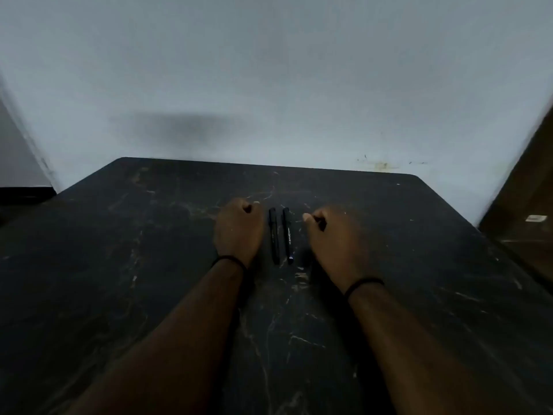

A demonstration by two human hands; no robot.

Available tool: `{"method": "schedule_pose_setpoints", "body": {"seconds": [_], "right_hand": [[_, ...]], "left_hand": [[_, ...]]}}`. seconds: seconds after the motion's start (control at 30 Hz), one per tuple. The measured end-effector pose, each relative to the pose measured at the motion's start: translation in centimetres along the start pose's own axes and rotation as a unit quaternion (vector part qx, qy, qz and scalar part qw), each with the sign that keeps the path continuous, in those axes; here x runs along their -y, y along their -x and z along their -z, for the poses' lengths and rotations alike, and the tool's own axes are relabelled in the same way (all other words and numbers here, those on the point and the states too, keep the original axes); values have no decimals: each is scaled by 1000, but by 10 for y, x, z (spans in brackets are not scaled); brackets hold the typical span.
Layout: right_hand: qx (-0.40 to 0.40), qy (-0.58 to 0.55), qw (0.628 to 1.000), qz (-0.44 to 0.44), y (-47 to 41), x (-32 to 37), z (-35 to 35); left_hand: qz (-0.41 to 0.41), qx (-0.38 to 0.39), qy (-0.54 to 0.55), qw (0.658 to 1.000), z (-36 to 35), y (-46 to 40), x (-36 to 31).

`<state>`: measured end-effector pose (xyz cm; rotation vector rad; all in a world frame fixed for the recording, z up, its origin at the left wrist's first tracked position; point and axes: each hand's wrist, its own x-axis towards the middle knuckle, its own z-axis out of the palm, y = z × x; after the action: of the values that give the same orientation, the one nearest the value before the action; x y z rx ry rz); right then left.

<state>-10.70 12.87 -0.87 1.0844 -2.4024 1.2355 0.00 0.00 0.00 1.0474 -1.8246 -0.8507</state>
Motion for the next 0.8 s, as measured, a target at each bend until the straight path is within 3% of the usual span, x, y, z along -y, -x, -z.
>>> {"method": "schedule_pose_setpoints", "body": {"seconds": [0.13,0.27,0.8], "right_hand": [[79,45,996,6,2,13,-5],[108,68,992,3,2,15,-4],[107,102,989,-17,1,11,-6]], "left_hand": [[-29,-6,-46,999,0,0,-4],[-19,0,-53,998,1,3,-6],[-20,17,-52,998,-1,1,-4]]}}
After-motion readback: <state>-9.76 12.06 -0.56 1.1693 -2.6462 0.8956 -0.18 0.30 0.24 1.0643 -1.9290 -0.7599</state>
